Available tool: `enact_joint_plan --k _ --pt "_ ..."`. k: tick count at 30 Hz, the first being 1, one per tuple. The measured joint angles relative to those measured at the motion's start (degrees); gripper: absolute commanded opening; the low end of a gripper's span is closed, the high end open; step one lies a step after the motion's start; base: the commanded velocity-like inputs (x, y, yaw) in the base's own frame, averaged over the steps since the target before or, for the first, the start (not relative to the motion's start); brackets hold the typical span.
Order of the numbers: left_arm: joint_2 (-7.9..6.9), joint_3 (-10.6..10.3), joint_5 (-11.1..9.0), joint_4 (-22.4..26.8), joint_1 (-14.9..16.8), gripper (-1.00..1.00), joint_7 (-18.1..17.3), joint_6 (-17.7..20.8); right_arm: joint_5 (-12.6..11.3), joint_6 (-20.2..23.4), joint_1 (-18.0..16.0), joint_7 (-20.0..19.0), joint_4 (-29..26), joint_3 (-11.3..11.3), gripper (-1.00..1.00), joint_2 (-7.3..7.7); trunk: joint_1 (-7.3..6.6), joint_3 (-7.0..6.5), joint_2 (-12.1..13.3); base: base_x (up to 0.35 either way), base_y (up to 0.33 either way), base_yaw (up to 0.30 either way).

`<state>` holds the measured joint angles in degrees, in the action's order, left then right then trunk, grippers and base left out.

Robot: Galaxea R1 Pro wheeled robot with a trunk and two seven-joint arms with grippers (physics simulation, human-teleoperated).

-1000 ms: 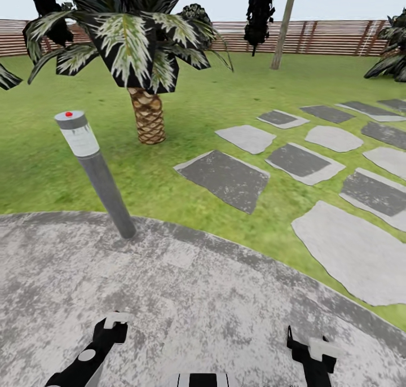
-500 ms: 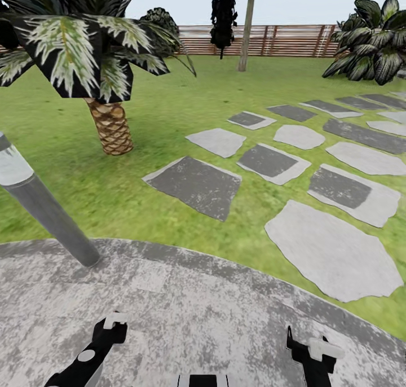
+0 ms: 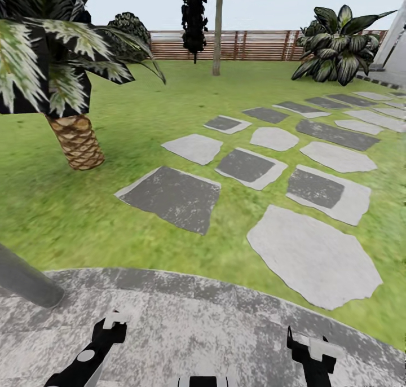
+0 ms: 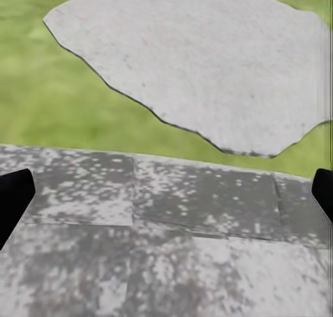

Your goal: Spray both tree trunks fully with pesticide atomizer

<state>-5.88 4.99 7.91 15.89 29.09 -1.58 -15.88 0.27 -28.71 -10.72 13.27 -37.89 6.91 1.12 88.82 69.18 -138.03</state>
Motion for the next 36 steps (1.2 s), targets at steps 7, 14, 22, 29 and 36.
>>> enact_joint_plan --k 7,14,22,29,36 --pt "0.01 -0.1 0.0 0.0 0.0 -1.00 0.0 -0.2 0.0 0.0 0.0 0.0 0.0 0.0 1.00 -0.01 0.00 -0.51 0.0 0.012 0.000 -0.204" --pt "-0.01 0.0 -0.1 0.0 0.0 -1.00 0.0 0.0 0.0 0.0 0.0 0.0 0.0 0.0 1.00 -0.04 0.00 -1.03 0.0 0.237 0.023 -0.172" --pt "-0.02 0.3 -0.1 0.0 0.0 -1.00 0.1 0.0 0.0 0.0 0.0 0.0 0.0 0.0 1.00 -0.03 0.00 -1.71 0.0 0.334 0.069 -0.054" --pt "-0.04 0.3 -0.1 0.0 0.0 -1.00 0.1 0.0 0.0 0.0 0.0 0.0 0.0 -0.1 1.00 -0.06 0.00 -2.32 0.0 0.334 0.071 -0.002" --pt "-0.07 0.3 -0.1 0.0 0.0 -1.00 0.1 0.0 0.0 0.0 0.0 0.0 0.8 -0.1 1.00 -0.07 0.00 -2.93 0.0 0.334 0.071 0.000"
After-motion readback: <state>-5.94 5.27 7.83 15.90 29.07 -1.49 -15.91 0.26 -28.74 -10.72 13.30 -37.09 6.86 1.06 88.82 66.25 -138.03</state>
